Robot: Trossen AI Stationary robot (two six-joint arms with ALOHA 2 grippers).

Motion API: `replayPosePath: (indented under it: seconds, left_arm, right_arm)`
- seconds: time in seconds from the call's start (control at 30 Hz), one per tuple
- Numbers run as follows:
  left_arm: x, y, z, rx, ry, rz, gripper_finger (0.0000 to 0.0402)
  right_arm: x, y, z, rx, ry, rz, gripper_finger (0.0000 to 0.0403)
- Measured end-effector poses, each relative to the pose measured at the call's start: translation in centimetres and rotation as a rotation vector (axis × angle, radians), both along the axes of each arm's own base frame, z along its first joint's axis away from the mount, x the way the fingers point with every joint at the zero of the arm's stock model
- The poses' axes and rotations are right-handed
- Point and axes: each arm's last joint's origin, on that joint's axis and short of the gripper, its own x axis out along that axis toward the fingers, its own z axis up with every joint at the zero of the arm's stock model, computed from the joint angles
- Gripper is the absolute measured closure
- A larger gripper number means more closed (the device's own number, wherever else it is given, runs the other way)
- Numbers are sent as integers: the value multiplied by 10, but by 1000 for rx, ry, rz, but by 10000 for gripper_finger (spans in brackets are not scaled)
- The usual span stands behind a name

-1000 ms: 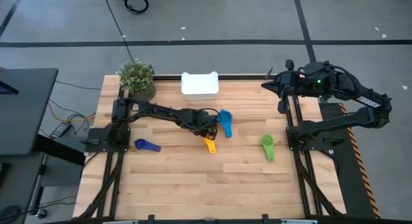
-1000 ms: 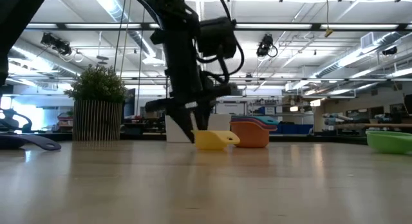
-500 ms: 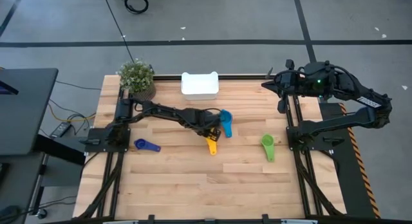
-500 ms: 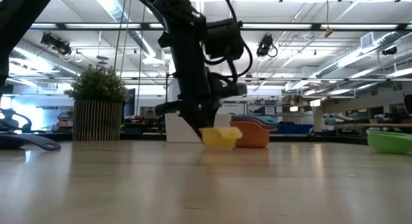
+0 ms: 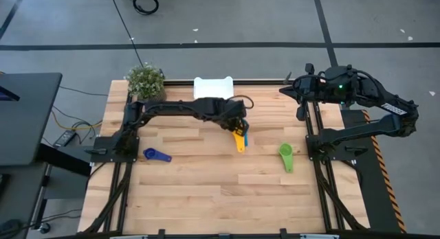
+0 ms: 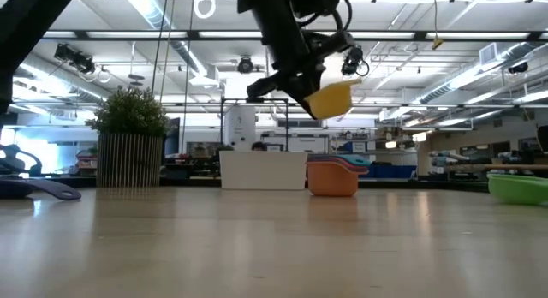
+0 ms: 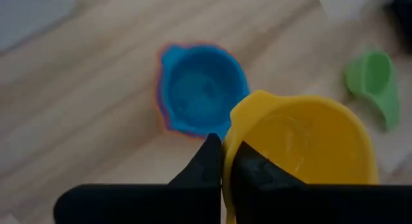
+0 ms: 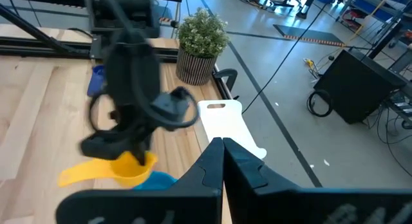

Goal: Nest measuring cups in basket
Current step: Stack the yellow measuring cup on top of the light blue measuring cup

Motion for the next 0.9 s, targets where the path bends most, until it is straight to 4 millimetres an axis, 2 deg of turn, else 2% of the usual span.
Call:
replayPosePath:
  seconds: [0.13, 0.47, 0.53, 0.6, 0.9]
  left_arm:
    - [-2, 13, -1, -8, 4, 43, 391]
    - [4, 41, -25, -78, 18, 79, 391]
    - [1, 42, -31, -96, 57, 80, 391]
    - [9, 44, -35, -99, 12, 71, 391]
    - [17, 47, -51, -113, 4, 40, 391]
  right_arm:
    - [0, 0, 0, 0, 0, 0, 394]
    - [0, 0, 0, -1, 1, -3, 394]
    - [0, 0, 0, -2, 1, -5, 394]
    - [0, 0, 0, -3, 1, -10, 394]
    - [-1, -1, -1, -8, 11, -29, 394]
